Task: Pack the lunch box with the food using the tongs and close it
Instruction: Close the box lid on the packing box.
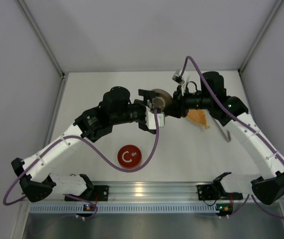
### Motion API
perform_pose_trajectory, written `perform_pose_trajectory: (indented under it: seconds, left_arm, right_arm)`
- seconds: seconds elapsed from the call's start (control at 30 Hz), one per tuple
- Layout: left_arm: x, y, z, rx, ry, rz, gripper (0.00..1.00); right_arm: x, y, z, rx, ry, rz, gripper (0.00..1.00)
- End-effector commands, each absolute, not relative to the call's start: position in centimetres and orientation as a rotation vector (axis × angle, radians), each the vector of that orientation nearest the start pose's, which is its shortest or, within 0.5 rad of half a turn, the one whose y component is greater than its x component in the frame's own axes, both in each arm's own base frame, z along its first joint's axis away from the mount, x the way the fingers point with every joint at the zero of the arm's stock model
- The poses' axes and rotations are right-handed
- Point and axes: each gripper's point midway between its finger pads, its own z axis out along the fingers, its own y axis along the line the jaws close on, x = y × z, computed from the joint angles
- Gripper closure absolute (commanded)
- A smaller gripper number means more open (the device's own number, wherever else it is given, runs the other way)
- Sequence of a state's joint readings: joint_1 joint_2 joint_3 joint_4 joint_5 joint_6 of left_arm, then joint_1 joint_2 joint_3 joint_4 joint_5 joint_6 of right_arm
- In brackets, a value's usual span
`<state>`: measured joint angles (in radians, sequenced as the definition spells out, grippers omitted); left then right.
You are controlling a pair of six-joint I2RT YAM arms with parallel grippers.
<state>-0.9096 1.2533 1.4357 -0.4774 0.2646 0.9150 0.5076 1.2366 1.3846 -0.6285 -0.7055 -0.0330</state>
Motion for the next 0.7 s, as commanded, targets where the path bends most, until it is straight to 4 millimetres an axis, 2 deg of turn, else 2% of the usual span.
perform_pose_trajectory:
  seconds: [0.0,0.13,0.23,0.27,0.33,0.47,0.57,0.6,0.67]
  left_arm:
    - [23.4,-33.0,39.2,1.556,0.942,-0.246,0.04]
    - [22.4,-33.2,38.5,1.615,0.946,-0.304,0.07]
    - [22.0,-33.2,37.2,1.668,0.988,-0.332,0.12]
    - [21.9,-33.3,37.4,1.674,0.988,-0.346,0.16]
    - [21.5,-33.1,36.6,1.711,1.025,-0.366,0.21]
    - [20.6,-33.1,36.8,1.749,1.032,-0.417,0.38]
    - [19.3,-32.9,36.7,1.8,1.028,-0.479,0.43]
    - [18.5,-33.0,37.5,1.805,0.996,-0.518,0.47]
    - [17.5,-32.8,37.5,1.832,0.997,-0.565,0.49]
  right_arm:
    - [22.3,26.3,35.3,-1.017,1.699,1.033,1.0]
    - [22.2,26.3,35.8,-1.026,1.679,1.021,1.0]
    - [22.2,26.2,36.1,-1.028,1.669,1.018,1.0]
    - [22.2,26.2,36.1,-1.028,1.667,1.015,1.0]
    - [22.1,26.2,36.2,-1.035,1.66,1.011,1.0]
    - [22.4,26.0,36.2,-1.047,1.646,0.979,1.0]
    - [22.7,25.7,36.0,-1.049,1.647,0.945,1.0]
    - [23.0,25.6,35.7,-1.055,1.646,0.919,1.0]
    - [23.6,25.3,35.6,-1.05,1.646,0.871,1.0]
